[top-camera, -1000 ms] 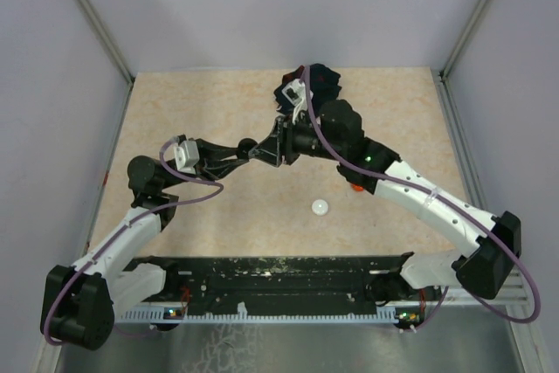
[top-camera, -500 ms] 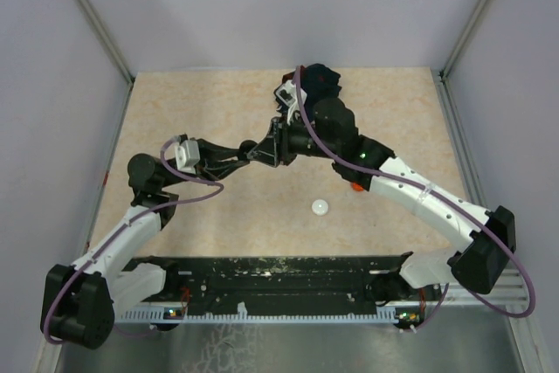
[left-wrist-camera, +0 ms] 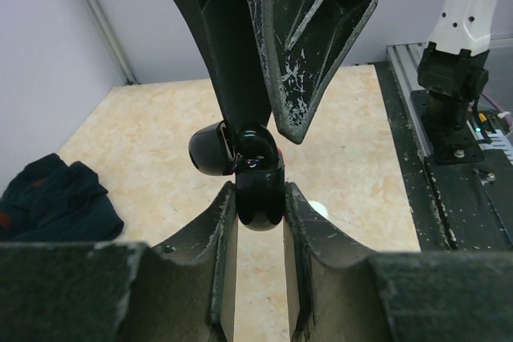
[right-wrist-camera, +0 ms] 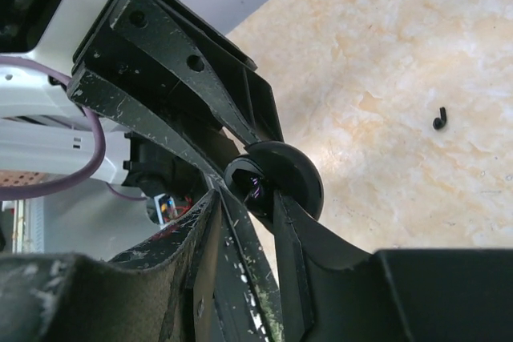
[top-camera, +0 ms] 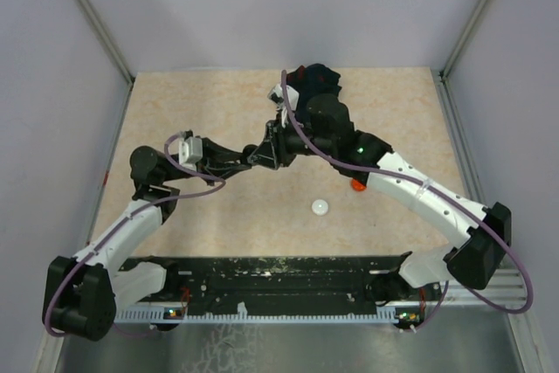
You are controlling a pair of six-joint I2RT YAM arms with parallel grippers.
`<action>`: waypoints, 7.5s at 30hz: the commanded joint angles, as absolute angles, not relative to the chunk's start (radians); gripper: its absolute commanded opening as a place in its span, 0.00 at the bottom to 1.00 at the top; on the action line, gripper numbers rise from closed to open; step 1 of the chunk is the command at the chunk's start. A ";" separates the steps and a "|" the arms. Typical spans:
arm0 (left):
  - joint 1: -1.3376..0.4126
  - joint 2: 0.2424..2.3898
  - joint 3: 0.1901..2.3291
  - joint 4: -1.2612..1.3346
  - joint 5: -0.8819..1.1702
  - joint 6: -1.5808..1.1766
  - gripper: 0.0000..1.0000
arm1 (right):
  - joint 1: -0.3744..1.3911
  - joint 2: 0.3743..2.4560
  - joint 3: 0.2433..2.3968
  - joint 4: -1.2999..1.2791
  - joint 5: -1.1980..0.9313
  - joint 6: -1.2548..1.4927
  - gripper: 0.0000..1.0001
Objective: Insert the wireless bluetooth earbuds into the charging case
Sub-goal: Adjust the earbud with the charging case, then adjust the earbud at the center of the board.
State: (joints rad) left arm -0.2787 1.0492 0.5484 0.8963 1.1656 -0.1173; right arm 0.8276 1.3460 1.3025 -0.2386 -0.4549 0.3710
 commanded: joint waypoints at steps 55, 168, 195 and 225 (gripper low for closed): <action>-0.317 1.029 0.538 0.942 1.059 -0.125 0.00 | 0.779 1.305 1.328 -0.248 -0.571 0.317 0.43; -0.227 0.980 0.684 0.281 0.204 -0.049 0.00 | 0.815 2.049 1.248 0.485 -0.159 0.128 0.44; -0.214 0.996 0.670 0.324 0.281 -0.086 0.00 | 0.843 2.187 1.346 0.385 -0.107 0.114 0.17; -0.209 0.985 0.661 0.344 0.310 -0.109 0.00 | 0.832 1.691 0.985 -0.211 0.164 0.279 0.33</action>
State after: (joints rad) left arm -0.2161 0.9985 0.6449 0.3084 0.2966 -0.1005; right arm 0.8349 1.7405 0.9760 -0.1734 0.1581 0.2371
